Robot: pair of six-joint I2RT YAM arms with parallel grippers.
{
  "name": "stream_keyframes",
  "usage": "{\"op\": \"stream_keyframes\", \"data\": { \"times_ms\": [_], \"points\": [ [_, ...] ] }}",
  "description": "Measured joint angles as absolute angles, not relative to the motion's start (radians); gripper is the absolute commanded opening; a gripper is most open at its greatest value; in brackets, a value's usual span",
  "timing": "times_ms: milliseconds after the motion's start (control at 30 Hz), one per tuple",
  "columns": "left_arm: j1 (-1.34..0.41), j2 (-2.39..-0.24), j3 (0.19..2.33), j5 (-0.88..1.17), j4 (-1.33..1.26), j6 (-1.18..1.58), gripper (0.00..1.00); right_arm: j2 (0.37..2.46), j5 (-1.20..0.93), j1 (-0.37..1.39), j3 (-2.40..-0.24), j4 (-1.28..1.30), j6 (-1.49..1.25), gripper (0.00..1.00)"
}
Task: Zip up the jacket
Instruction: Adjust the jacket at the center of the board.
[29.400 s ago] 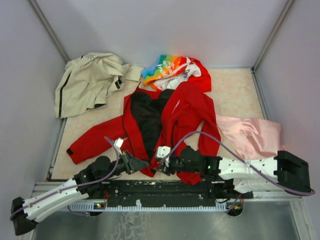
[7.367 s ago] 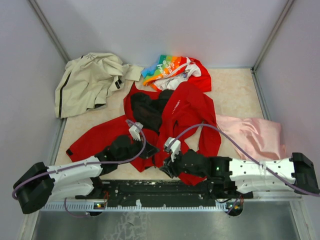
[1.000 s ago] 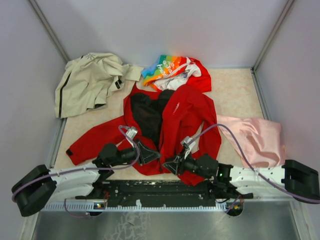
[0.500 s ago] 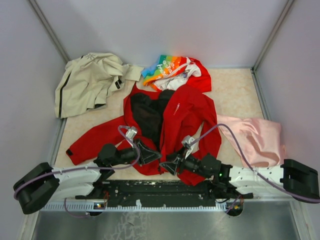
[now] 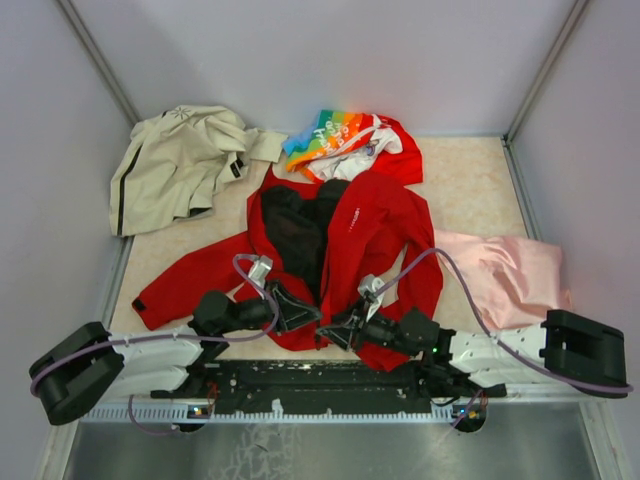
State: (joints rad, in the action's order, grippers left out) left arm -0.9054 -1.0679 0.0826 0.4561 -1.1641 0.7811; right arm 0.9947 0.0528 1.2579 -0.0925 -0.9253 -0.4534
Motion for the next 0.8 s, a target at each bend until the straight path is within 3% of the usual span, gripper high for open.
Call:
{"op": "stream_keyframes", "data": {
  "times_ms": [133,233,533,800],
  "points": [
    [-0.905,-1.068,0.081,0.458,-1.178,0.786,0.12,1.006,0.029,1.258,-0.091,-0.955,-0.449,0.09],
    [-0.905,-1.066,0.081,0.458,-1.179,0.785,0.23,1.009,0.019,1.258,-0.091,-0.964,-0.446,0.00],
    [-0.906,-0.944,0.083,0.444,-1.019,0.778,0.50,0.992,0.038,1.258,-0.084,-0.963,-0.432,0.00],
    [-0.910,-0.707,0.127,0.333,-0.662,0.754,0.51,0.934,0.141,1.258,-0.078,-0.949,-0.391,0.00]
  ]
}}
